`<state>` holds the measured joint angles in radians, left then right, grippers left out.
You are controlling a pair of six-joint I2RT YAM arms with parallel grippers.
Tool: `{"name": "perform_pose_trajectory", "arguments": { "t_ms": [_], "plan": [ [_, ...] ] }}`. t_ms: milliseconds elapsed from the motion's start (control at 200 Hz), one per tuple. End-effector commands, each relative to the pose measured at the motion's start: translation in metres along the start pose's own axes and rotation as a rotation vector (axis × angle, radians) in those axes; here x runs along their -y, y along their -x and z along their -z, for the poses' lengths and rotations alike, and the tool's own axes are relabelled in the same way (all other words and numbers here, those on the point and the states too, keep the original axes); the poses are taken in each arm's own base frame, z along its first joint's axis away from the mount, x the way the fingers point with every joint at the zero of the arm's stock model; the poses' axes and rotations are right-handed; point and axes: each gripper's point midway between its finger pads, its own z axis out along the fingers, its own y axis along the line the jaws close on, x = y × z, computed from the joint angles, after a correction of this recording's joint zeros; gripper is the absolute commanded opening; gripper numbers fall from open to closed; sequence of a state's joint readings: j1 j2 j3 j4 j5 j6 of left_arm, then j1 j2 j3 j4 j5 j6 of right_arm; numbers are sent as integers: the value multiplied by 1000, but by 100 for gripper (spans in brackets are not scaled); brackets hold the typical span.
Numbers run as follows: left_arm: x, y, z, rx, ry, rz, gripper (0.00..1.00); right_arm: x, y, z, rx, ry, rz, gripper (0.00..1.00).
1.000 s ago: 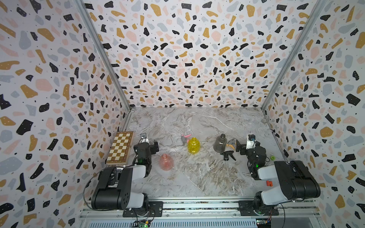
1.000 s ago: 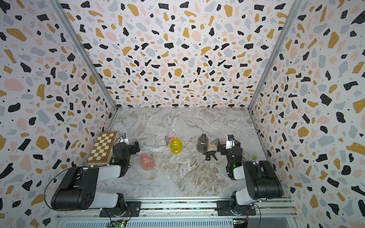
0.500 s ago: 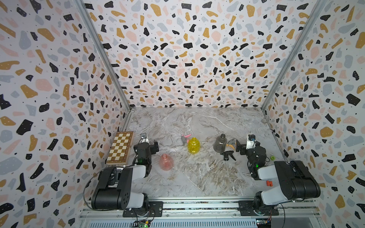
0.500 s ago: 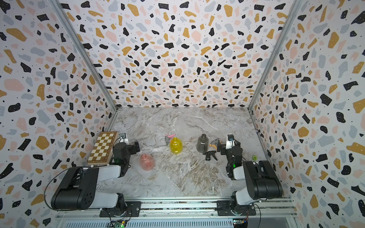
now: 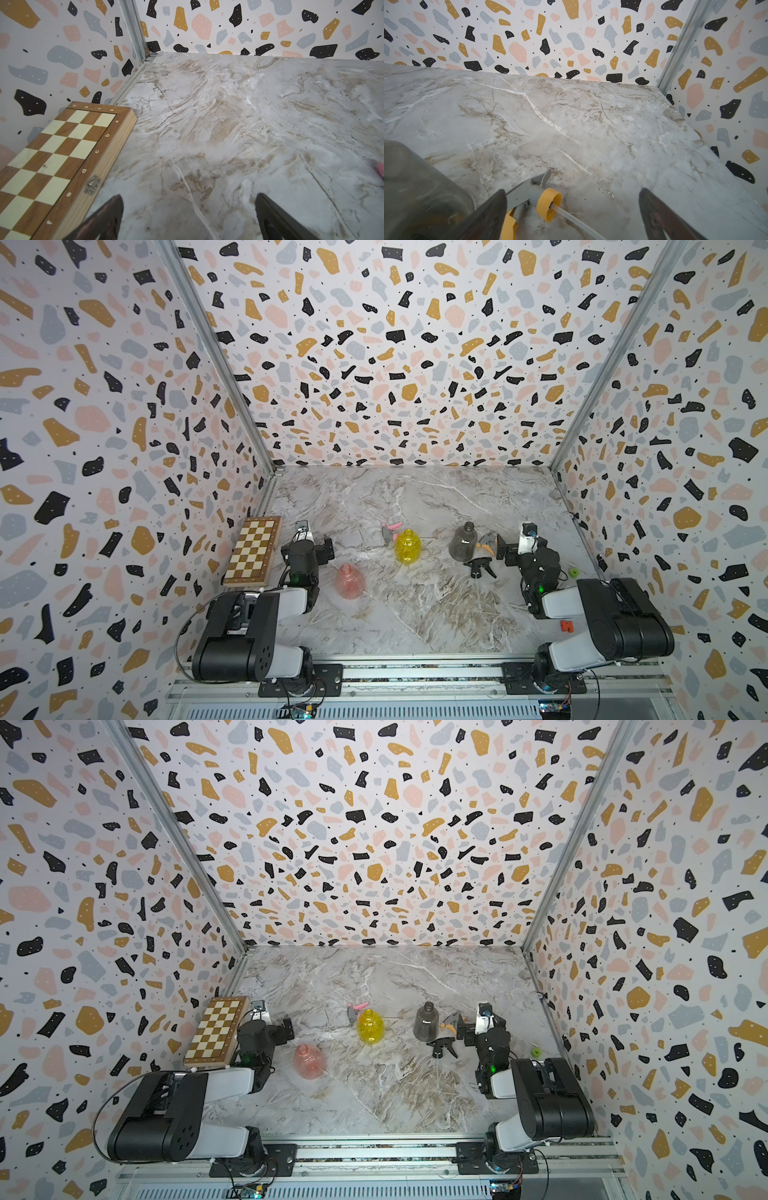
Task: Attach spray nozzles to spray bottles
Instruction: Pick up the spray bottle from the center of the board.
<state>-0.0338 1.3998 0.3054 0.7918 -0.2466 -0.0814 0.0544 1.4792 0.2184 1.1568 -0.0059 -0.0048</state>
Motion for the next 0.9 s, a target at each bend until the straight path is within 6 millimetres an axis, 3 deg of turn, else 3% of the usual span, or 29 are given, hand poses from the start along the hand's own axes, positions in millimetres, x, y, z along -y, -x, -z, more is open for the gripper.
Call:
{"name": "perform_pose_trajectory", "arguments": {
  "t_ms": [0,125,255,325,380,430,466,531,636,701,796,896],
  "plan": [
    [4,27,2,24,-19,-4,99,13,31,-10,-18,-55,-31,100],
    [-14,56,4,-57,95,34,99,20,66,-24,-44,-74,-96,100],
    [-9,95,14,28,57,109,99,21,85,-25,-82,-126,-75,100],
    [-16,118,20,108,83,232,99,31,93,-20,-88,-234,-74,100],
    [-34,125,27,122,172,438,99,42,99,-18,-82,-309,-146,100],
    [-57,109,41,35,336,610,99,53,99,-16,-89,-371,-319,100],
    [-70,98,56,-21,443,772,99,63,82,-10,-170,-456,-477,100],
    [-67,111,59,-24,399,822,99,79,60,-5,-278,-525,-698,100],
    [-56,127,63,-4,296,846,99,71,42,-18,-338,-364,-848,100],
    [-51,136,68,25,232,860,99,57,52,-19,-295,-262,-820,100],
    [-40,160,79,107,101,880,99,30,96,-8,-171,-175,-684,99],
    [-26,175,90,86,10,782,99,-26,156,7,-62,-9,-479,99]
  ]
}}
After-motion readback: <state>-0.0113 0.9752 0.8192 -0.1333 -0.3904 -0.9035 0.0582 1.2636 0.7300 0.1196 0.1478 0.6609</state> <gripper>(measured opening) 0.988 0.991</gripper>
